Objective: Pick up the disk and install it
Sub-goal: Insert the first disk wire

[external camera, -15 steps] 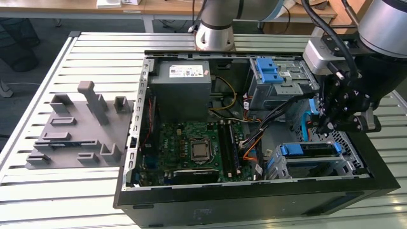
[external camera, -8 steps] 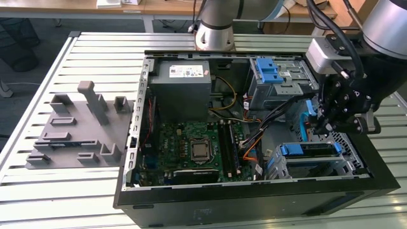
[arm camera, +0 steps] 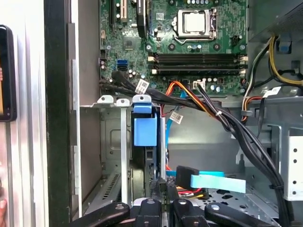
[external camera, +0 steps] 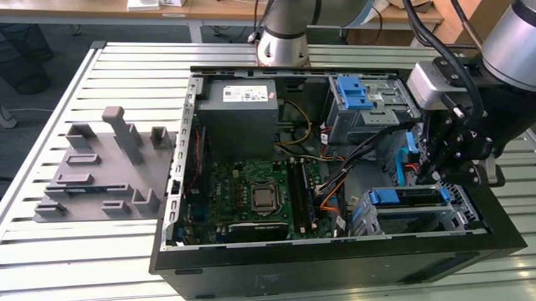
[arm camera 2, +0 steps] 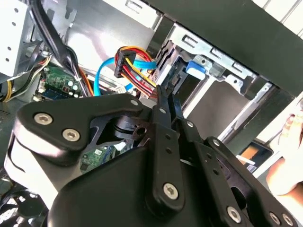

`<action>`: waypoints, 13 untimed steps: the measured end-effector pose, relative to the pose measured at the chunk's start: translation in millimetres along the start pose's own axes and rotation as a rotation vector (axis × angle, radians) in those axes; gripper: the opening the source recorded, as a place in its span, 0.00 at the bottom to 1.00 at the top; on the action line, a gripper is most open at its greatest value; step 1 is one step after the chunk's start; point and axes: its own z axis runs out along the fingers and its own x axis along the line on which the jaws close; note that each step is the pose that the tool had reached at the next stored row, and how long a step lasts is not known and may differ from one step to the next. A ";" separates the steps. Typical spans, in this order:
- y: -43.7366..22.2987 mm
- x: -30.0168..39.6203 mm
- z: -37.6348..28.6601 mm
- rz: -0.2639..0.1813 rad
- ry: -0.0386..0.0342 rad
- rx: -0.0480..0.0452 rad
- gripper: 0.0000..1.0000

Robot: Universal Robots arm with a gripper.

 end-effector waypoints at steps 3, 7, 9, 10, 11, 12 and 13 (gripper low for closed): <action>-0.6 0.0 0.1 0.001 0.0002 0.0000 0.16; -3.9 -0.1 0.6 0.002 0.0000 -0.0048 0.16; -5.7 -0.2 0.8 0.003 0.0003 -0.0089 0.16; -6.1 -0.2 1.0 0.004 0.0003 -0.0113 0.16; -6.6 -0.2 1.3 0.005 0.0005 -0.0162 0.16; -7.0 -0.2 1.4 0.005 0.0008 -0.0223 0.16; -7.4 -0.1 1.7 0.006 0.0011 -0.0288 0.16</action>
